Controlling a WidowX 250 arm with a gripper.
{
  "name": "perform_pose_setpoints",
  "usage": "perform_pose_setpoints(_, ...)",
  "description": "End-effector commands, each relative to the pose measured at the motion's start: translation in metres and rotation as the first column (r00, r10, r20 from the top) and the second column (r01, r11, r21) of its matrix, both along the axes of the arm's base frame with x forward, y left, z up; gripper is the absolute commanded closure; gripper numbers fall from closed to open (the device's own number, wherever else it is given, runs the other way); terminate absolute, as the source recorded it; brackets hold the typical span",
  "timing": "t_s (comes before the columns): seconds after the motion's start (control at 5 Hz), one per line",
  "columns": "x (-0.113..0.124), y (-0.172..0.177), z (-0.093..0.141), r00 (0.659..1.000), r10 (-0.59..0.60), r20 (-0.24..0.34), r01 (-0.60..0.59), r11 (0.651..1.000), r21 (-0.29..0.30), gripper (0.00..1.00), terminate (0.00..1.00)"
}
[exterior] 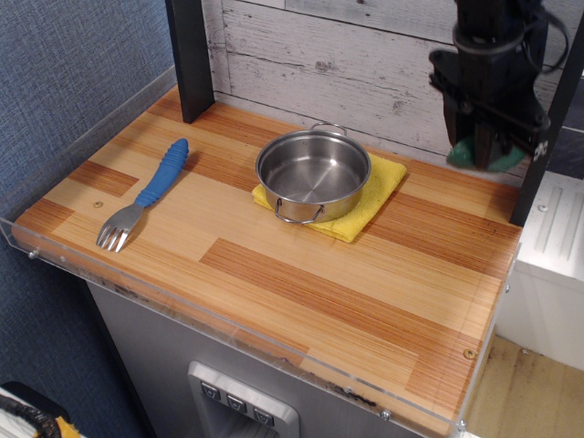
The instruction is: Put the avocado between the blue fork and the silver pan.
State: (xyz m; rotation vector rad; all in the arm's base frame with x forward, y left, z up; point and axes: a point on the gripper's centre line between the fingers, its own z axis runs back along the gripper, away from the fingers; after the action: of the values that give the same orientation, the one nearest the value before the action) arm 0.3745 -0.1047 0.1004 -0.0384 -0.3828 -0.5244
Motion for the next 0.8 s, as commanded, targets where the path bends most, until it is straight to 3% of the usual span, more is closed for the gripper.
perform_pose_setpoints(0.0, -0.051, 0.041, 0.063, 0.987, 0.126, 0.097, -0.123, 0.992, -0.035, 1.0, 0.0)
perform_pose_setpoints(0.4, -0.091, 0.113, 0.084, 0.976, 0.196, 0.097, -0.201, 0.979, 0.044, 1.0, 0.0)
perform_pose_setpoints(0.6, -0.096, 0.155, 0.075, 0.973, 0.214, 0.085, -0.217, 0.976, 0.027, 1.0, 0.0)
